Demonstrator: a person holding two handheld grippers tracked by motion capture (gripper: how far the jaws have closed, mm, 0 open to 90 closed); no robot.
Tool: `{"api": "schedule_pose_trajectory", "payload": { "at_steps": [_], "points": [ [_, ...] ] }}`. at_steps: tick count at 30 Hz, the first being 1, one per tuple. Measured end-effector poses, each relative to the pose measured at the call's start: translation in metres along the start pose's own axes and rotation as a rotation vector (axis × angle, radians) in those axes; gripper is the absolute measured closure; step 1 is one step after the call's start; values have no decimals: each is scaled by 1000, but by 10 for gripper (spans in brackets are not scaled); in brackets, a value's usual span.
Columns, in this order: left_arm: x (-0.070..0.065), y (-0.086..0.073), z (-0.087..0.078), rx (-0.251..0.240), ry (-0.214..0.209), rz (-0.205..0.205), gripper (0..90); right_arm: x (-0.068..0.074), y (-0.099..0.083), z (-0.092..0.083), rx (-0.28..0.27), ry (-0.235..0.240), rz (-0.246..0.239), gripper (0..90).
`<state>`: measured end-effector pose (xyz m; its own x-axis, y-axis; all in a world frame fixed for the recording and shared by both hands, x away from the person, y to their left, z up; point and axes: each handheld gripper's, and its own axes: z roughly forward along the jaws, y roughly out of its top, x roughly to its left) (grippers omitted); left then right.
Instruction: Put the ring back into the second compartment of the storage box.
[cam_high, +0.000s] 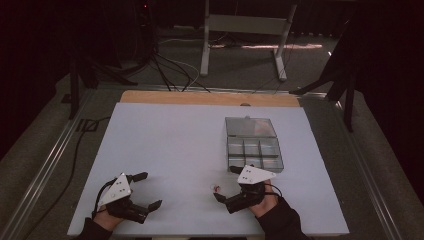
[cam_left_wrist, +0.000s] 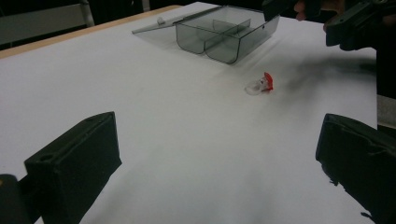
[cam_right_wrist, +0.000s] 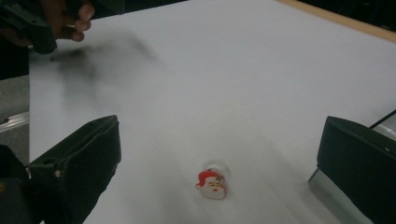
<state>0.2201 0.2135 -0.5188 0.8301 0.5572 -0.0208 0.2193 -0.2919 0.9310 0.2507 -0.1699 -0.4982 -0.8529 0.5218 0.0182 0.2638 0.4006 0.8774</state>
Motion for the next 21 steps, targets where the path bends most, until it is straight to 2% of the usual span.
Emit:
{"api": "schedule_pose_trajectory", "payload": {
  "at_steps": [16, 19, 21],
  "points": [
    [1, 1, -1, -14, -8, -17, 2, 1, -10, 17, 102, 49, -1, 0],
    [1, 1, -2, -17, -12, -21, 2, 2, -11, 21, 123, 43, 19, 0],
    [1, 1, -2, -15, -12, -19, 2, 3, -12, 25, 138, 29, 1, 0]
  ]
}}
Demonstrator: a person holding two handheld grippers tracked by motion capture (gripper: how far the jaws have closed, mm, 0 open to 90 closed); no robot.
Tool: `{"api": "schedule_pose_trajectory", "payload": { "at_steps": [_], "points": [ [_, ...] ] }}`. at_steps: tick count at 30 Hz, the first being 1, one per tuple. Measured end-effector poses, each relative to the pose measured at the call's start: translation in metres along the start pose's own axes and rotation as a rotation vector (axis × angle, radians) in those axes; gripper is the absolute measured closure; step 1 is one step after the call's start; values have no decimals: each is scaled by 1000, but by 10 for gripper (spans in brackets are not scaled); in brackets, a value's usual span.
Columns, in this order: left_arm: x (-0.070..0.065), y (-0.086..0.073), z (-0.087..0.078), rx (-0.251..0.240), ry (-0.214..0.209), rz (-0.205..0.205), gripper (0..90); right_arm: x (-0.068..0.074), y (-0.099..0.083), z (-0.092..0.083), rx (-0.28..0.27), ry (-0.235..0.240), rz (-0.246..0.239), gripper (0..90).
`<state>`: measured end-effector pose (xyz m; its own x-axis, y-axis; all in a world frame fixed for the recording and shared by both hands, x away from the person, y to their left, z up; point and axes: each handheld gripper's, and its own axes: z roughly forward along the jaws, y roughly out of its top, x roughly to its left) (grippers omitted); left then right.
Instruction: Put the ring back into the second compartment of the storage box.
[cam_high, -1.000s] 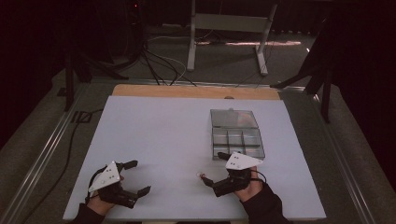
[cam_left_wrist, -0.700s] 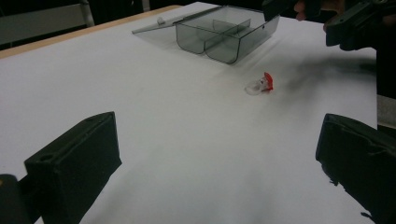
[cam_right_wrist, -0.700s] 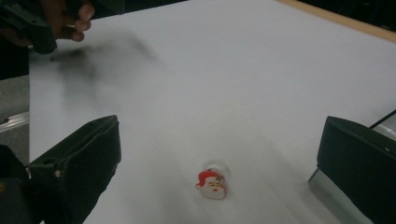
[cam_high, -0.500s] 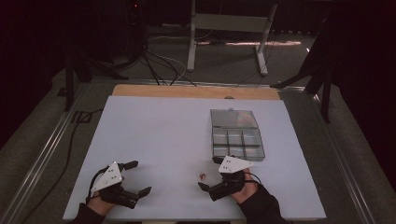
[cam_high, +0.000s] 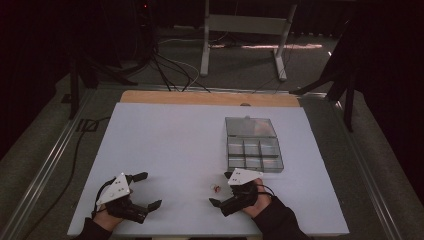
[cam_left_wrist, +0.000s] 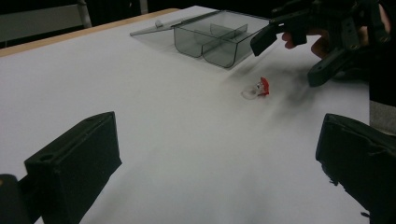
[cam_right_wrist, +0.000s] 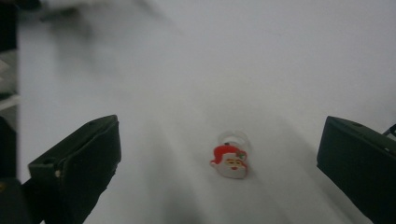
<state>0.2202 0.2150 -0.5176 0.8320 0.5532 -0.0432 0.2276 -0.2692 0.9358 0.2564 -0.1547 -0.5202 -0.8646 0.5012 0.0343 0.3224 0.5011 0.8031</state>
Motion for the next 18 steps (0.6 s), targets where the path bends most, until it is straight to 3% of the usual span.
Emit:
{"api": "schedule_pose_trajectory", "payload": {
  "at_steps": [5, 18],
  "points": [
    [0, 0, 0, -1, 0, -1, 2, 0, -3, 8, 44, 0, -22, 0],
    [0, 0, 0, 1, 0, 1, 2, -2, -5, 12, 105, -36, -55, 236]
  ]
}}
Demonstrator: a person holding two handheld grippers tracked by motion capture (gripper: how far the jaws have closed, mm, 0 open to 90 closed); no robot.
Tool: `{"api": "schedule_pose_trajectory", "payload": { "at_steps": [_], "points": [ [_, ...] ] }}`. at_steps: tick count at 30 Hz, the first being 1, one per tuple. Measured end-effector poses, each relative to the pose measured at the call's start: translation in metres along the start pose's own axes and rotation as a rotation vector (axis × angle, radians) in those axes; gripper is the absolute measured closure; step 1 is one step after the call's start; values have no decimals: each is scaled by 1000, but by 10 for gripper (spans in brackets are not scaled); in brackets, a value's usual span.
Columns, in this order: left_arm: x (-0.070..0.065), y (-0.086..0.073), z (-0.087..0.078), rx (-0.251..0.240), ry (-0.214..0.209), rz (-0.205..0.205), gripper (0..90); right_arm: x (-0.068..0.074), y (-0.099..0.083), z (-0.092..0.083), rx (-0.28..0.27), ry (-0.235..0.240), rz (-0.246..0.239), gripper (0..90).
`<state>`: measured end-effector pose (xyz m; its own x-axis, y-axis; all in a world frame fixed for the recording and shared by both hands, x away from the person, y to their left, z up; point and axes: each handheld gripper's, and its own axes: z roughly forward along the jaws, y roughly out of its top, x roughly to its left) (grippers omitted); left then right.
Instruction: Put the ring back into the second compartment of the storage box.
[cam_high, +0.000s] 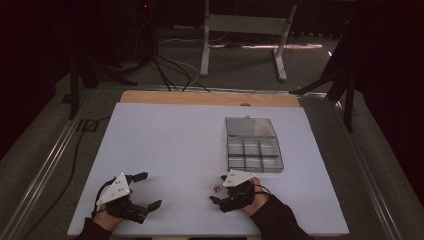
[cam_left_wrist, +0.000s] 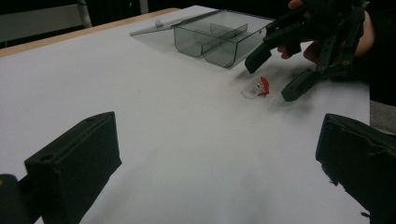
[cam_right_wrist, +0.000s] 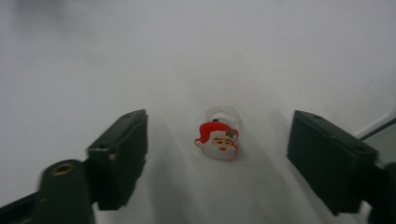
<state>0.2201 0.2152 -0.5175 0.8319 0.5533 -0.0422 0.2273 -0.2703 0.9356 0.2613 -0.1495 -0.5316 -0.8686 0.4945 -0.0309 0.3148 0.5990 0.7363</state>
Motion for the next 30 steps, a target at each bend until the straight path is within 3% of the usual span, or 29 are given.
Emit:
{"api": "schedule_pose_trajectory", "payload": {
  "at_steps": [6, 9, 24, 30],
  "points": [
    [0, 0, 0, -5, -3, -1, 2, 0, 1, 2, 23, -11, -6, 377],
    [-1, 0, 0, -8, -3, 1, 2, -1, 1, 2, 19, -11, -11, 493],
    [0, 0, 0, 0, -2, 2, 2, 0, 3, 6, 42, -6, -32, 639],
    [-1, 0, 1, 0, -1, 2, 2, -1, 4, 7, 54, 9, 0, 695]
  ]
}}
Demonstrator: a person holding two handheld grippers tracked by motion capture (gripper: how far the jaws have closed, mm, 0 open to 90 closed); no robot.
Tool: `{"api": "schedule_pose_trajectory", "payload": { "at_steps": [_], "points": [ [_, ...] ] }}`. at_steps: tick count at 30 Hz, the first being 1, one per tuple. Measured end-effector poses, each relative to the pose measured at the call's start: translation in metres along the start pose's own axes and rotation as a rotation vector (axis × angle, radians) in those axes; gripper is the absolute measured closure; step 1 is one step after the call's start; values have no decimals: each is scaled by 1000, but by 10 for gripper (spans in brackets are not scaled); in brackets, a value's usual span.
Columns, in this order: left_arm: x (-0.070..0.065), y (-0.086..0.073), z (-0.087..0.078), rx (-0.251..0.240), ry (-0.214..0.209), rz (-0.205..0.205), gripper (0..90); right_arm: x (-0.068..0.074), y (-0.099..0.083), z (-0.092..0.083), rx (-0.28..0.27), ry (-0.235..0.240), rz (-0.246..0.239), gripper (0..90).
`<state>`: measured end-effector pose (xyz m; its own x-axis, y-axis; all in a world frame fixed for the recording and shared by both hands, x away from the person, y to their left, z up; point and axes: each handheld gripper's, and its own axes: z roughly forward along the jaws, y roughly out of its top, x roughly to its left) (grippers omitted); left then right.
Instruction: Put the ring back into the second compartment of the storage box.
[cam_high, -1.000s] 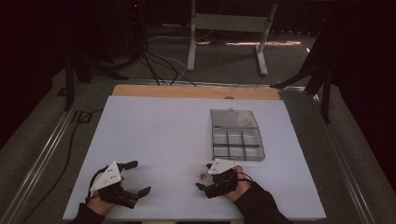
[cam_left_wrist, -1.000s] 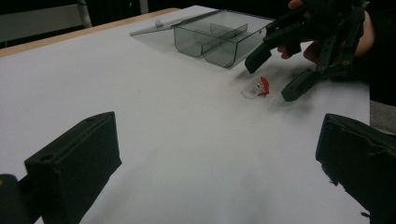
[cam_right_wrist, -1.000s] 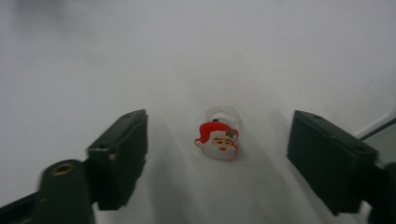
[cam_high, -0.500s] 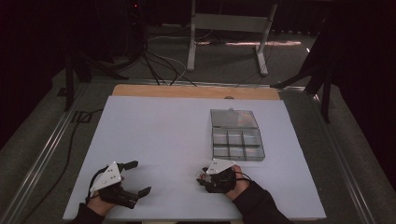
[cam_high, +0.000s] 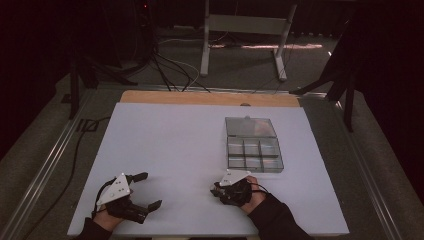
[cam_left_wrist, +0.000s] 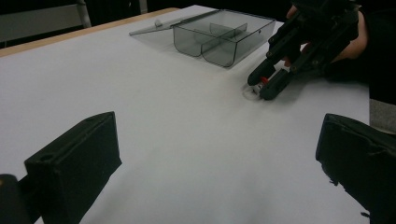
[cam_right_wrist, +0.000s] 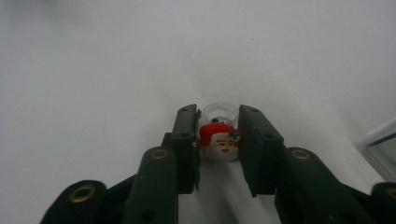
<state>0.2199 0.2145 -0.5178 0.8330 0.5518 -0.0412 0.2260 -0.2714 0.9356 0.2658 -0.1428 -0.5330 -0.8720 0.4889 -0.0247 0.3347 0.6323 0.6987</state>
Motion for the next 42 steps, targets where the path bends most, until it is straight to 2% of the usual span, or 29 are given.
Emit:
{"api": "schedule_pose_trajectory", "payload": {
  "at_steps": [4, 10, 16, 26, 42],
  "points": [
    [0, 0, 0, 2, 1, 2, 2, 1, 2, 1, 13, -13, 27, 717],
    [0, 0, 0, 0, 1, 0, 2, 2, 4, 1, 23, -28, 33, 723],
    [0, 0, 0, -1, -3, 0, 2, 4, 5, -2, 31, -24, 39, 723],
    [0, 0, 0, -1, 1, 2, 2, 8, 11, -14, 19, -18, 34, 723],
    [0, 0, 0, 0, 1, 2, 2, 5, 21, -31, 10, -24, 36, 723]
  ]
}}
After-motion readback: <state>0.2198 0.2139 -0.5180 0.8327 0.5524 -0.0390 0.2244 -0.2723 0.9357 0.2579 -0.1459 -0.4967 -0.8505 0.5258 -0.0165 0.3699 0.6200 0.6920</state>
